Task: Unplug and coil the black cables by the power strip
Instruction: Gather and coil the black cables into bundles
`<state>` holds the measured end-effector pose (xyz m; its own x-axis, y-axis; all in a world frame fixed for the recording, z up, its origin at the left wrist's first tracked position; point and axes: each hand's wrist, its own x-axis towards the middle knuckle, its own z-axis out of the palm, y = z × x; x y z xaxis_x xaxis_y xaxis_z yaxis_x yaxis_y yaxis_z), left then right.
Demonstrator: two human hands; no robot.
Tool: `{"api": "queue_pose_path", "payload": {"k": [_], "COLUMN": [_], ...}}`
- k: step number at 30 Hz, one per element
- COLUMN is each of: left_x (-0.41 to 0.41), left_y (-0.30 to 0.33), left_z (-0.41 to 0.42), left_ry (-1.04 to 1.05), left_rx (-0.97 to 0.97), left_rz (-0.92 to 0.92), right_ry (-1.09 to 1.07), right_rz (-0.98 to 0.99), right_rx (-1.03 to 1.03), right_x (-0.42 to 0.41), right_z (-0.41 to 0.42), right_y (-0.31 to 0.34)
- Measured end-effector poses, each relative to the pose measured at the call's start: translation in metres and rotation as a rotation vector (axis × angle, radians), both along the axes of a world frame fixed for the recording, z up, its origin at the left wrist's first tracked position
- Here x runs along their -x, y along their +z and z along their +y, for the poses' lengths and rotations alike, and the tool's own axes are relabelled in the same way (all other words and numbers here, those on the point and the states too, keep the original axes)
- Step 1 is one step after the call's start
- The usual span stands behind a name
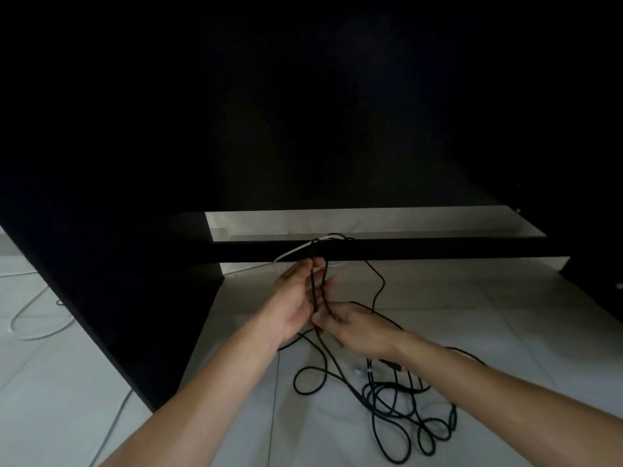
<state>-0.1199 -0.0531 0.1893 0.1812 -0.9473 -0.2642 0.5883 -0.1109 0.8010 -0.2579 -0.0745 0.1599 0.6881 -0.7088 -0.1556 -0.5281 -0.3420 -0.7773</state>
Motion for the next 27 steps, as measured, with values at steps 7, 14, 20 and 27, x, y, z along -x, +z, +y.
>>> {"api": "queue_pose_path", "payload": {"k": [7, 14, 20, 27], "left_x": [0.002, -0.002, -0.043, -0.035], "left_y": [-0.004, -0.001, -0.010, -0.026], "left_z": [0.001, -0.002, 0.000, 0.010], "left_ry": [-0.020, -0.009, 0.014, -0.143], "left_rx": [0.008, -0.008, -0.067, -0.109], "left_rz": [-0.138, -0.447, -0.642, -1.008], "right_ry": [-0.026, 0.026, -0.016, -0.619], "right_rz": [-0.015, -0.033, 0.164, -0.013], "right_rx": [0.061, -0.179, -0.098, 0.212], "right_x": [-0.004, 0.006, 0.045, 0.066], "right_z": [0.007, 0.009, -0.028, -0.069], "right_y": [-0.004, -0.006, 0.002, 0.046]}}
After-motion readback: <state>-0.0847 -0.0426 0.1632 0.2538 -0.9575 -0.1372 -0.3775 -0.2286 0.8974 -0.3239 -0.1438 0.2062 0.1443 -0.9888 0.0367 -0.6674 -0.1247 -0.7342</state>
